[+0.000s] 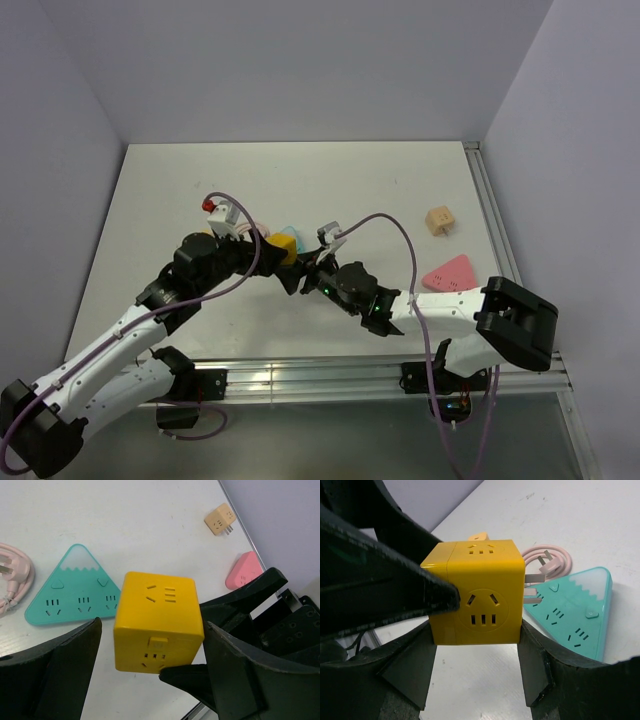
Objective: Insert the plug
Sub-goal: Adjust the plug, then insert the plug into the socket.
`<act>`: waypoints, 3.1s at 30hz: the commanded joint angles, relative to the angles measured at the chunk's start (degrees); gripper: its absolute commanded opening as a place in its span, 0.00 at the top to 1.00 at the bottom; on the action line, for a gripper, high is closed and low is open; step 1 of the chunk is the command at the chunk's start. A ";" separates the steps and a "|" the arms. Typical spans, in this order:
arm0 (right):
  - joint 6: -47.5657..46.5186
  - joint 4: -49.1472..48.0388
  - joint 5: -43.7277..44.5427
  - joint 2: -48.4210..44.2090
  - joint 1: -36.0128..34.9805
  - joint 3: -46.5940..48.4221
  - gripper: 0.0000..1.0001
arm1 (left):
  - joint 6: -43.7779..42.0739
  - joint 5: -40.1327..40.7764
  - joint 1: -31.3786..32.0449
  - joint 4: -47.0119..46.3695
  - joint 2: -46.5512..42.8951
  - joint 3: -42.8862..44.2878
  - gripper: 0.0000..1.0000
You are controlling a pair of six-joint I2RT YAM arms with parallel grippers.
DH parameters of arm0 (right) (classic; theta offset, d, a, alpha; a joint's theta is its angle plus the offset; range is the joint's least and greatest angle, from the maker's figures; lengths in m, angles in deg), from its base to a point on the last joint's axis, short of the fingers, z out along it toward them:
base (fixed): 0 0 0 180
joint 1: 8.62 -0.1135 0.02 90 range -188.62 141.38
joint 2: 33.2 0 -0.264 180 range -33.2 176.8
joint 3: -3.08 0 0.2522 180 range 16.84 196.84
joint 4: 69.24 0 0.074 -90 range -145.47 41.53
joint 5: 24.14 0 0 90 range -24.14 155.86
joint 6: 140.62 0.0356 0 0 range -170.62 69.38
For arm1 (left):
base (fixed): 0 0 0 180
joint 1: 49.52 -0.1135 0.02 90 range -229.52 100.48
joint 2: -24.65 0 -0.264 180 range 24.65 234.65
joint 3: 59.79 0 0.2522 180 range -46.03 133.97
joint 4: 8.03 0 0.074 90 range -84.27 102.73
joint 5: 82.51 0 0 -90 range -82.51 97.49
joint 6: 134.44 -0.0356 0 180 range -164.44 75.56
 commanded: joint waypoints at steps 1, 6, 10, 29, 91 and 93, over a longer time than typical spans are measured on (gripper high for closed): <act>1.72 -2.54 3.63 -0.23 -0.54 3.89 0.76 | -0.32 3.27 2.29 -3.11 0.79 0.09 0.14; 1.89 -2.28 4.07 -0.49 -0.63 4.33 0.76 | 0.12 5.73 3.78 -4.87 1.93 -0.09 0.14; 1.46 -2.10 4.07 -0.58 -0.81 4.25 0.76 | 0.12 6.78 4.40 -5.31 2.28 -0.26 0.18; -8.02 9.84 1.34 -9.52 -0.81 2.67 0.05 | -4.89 13.37 3.96 6.44 3.24 4.12 0.81; 0.31 23.65 -1.20 3.55 17.91 8.46 0.12 | -20.45 -3.42 -11.51 31.69 40.16 31.11 1.00; 0.31 23.74 -1.38 3.81 17.91 8.73 0.12 | -20.19 -3.06 -11.51 31.78 40.86 31.38 1.00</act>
